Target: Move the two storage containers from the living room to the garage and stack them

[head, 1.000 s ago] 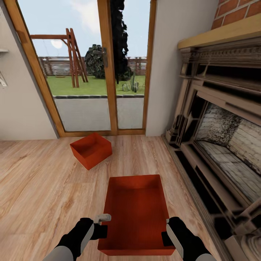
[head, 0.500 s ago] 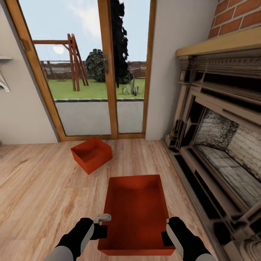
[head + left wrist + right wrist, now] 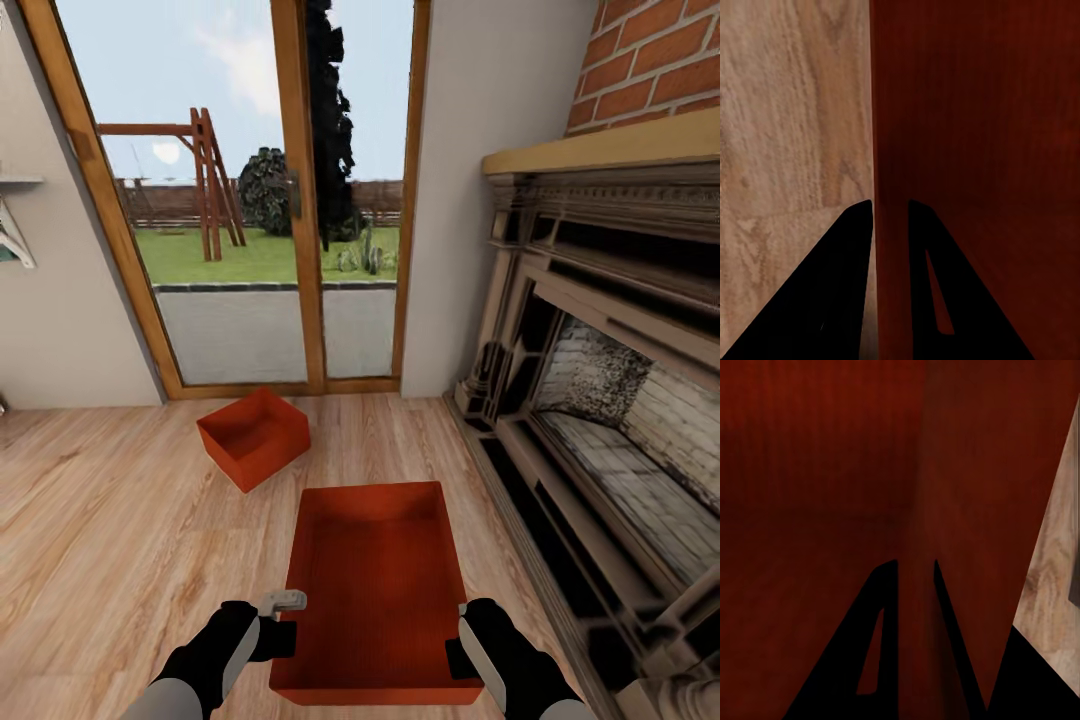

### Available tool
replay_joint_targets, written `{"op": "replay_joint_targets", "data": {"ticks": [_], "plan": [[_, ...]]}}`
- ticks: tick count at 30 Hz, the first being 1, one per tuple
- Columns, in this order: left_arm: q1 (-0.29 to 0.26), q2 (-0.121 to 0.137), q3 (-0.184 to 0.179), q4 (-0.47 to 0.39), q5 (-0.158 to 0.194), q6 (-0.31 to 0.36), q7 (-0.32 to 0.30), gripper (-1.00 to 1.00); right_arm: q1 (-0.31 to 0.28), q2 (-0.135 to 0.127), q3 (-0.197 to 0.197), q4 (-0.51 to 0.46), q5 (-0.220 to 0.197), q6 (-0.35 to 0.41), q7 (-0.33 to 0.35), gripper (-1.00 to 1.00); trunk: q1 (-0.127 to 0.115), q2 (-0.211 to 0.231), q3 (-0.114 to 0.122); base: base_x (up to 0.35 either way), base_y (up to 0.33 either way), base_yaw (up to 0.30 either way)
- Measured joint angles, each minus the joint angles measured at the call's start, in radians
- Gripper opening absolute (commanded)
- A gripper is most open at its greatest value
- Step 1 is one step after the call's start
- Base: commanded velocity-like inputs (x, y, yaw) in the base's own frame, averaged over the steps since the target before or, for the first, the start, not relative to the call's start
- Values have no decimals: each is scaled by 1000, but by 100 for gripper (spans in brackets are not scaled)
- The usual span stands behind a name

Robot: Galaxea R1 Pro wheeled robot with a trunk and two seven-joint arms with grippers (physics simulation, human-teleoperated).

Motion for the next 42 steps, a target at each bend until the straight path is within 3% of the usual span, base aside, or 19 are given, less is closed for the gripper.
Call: {"op": "replay_joint_targets", "data": {"ticks": [42], "plan": [[0, 0, 1, 0, 1, 0, 0, -100, 0, 0, 1, 0, 0, 0, 0, -100, -161, 294, 197, 0, 0, 0]]}}
